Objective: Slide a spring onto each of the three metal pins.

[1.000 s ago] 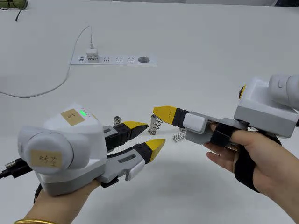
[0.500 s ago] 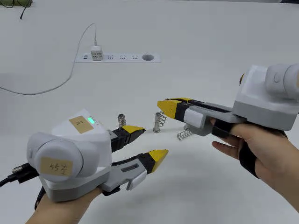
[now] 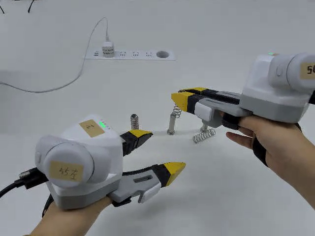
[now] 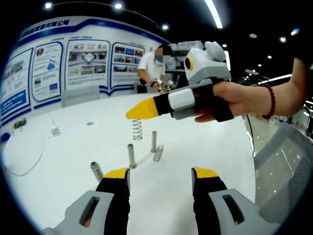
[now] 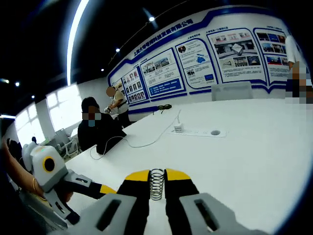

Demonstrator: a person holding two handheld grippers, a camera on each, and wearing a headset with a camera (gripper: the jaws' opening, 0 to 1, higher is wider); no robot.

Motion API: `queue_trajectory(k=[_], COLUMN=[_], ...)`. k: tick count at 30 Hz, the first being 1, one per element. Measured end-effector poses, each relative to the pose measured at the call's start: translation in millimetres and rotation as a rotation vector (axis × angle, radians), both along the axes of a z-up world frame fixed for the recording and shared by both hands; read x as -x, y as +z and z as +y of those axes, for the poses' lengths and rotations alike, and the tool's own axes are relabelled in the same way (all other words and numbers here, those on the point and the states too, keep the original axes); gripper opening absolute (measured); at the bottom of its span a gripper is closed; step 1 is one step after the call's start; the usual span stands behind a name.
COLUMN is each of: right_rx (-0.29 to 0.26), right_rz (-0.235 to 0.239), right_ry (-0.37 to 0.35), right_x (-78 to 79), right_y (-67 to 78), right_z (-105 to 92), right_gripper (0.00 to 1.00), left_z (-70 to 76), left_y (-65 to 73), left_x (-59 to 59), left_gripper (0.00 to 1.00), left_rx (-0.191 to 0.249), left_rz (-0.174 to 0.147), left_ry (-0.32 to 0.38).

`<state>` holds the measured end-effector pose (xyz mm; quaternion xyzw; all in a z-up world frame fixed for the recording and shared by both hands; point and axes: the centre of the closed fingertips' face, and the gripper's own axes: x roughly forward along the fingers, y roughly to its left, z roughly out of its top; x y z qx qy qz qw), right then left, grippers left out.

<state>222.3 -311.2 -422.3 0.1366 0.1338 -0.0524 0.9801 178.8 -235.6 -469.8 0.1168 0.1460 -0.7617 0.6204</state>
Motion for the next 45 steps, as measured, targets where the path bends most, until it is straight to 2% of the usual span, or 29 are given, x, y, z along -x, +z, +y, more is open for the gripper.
queue_trajectory(k=[11,14,20,24,33,36,40,45], right_rx=[0.035,0.078,0.085,0.123,0.158,0.187,0.194,0.194], right_rz=[0.027,0.035,0.046,0.059,0.079,0.094,0.109,0.104], right_ry=[-0.024,-0.007,-0.003,0.005,0.014,0.022,0.021,0.018], right_x=[-8.4,-11.0,-14.1,-15.2,-16.5,-16.6,-16.6,-18.3], right_y=[-12.1,-14.2,-20.8,-23.4,-28.2,-31.0,-35.8,-35.7], right_z=[-12.2,-12.2,-13.6,-13.2,-10.1,-8.6,-8.9,-8.0], right_gripper=[0.12,0.12,0.12,0.12,0.12,0.12,0.12,0.12], left_z=[1.5,1.3,1.9,3.1,3.4,3.5,3.3,3.3], left_y=[-4.7,-5.9,-10.3,-11.6,-13.0,-13.3,-12.8,-13.1], left_x=[1.8,1.9,0.8,0.4,0.7,0.6,0.0,-0.6], left_gripper=[0.60,0.62,0.63,0.65,0.67,0.67,0.67,0.66], left_rx=[-0.016,-0.018,-0.037,-0.043,-0.046,-0.047,-0.046,-0.048], left_rz=[0.015,0.014,0.020,0.017,0.024,0.025,0.024,0.024], left_ry=[0.002,0.004,0.014,0.013,0.014,0.014,0.015,0.018])
